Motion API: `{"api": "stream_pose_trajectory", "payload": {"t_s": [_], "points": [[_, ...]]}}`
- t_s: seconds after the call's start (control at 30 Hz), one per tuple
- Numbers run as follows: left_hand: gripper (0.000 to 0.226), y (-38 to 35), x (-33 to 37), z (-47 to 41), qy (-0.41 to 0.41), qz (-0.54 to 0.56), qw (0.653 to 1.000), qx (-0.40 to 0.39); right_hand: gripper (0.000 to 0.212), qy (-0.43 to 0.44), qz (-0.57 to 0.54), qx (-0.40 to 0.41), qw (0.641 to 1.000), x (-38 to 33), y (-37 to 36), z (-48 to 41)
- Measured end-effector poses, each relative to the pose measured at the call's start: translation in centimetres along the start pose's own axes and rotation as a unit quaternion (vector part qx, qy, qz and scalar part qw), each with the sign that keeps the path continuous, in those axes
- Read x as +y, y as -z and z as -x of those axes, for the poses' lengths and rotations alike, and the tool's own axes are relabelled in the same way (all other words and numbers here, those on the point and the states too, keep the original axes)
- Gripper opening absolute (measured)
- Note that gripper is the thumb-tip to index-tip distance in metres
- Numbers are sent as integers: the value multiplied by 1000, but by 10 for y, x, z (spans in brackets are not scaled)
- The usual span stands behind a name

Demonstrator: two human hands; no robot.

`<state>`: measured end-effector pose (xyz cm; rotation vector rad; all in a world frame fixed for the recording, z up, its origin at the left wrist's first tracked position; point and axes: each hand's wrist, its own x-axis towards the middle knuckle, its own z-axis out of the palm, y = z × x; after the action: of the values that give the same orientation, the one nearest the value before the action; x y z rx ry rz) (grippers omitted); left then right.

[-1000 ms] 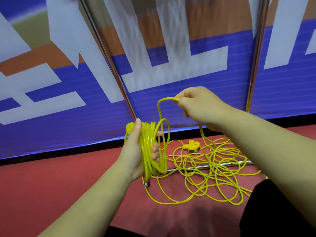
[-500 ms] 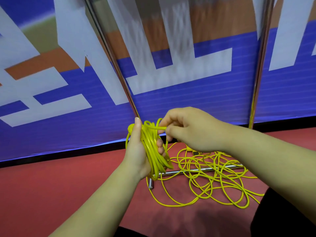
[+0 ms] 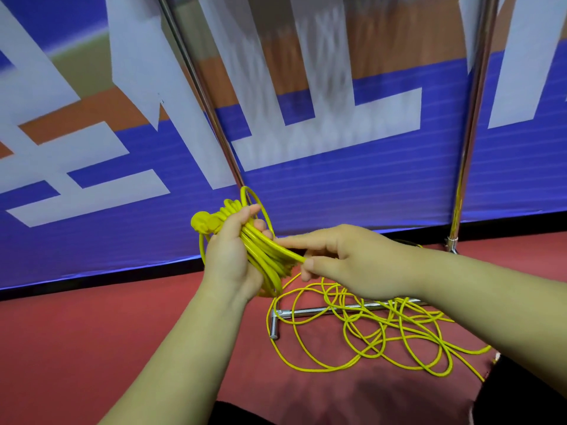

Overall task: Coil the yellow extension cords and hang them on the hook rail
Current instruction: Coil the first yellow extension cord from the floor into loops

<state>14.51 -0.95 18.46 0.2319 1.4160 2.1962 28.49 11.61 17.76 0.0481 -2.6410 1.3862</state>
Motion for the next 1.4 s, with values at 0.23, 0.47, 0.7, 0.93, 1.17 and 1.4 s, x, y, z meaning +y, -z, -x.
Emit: {"api": "stream_pose_trajectory", "payload": {"t_s": [0.23, 0.47, 0.7, 0.93, 1.17, 1.4], "points": [[19, 2, 20, -1, -29, 55, 998, 4, 18, -65, -50, -27, 996, 33, -8, -2], [23, 25, 42, -6, -14, 163, 986, -10, 54, -242, 96, -82, 962, 83, -6, 7], [14, 36, 36, 1, 16, 106, 991, -78, 48, -311, 12, 129, 942, 80, 11, -8], [34, 29, 13, 11, 12, -56, 994, -95, 17, -156, -114, 275, 942, 43, 26, -25], [22, 12, -7, 21, 25, -141, 979, -147, 7, -23, -120, 162, 979, 4, 27, -8], [16, 4, -7, 23, 66, -119, 967, -214, 7, -3, -188, 185, 965, 6, 37, -2]]}}
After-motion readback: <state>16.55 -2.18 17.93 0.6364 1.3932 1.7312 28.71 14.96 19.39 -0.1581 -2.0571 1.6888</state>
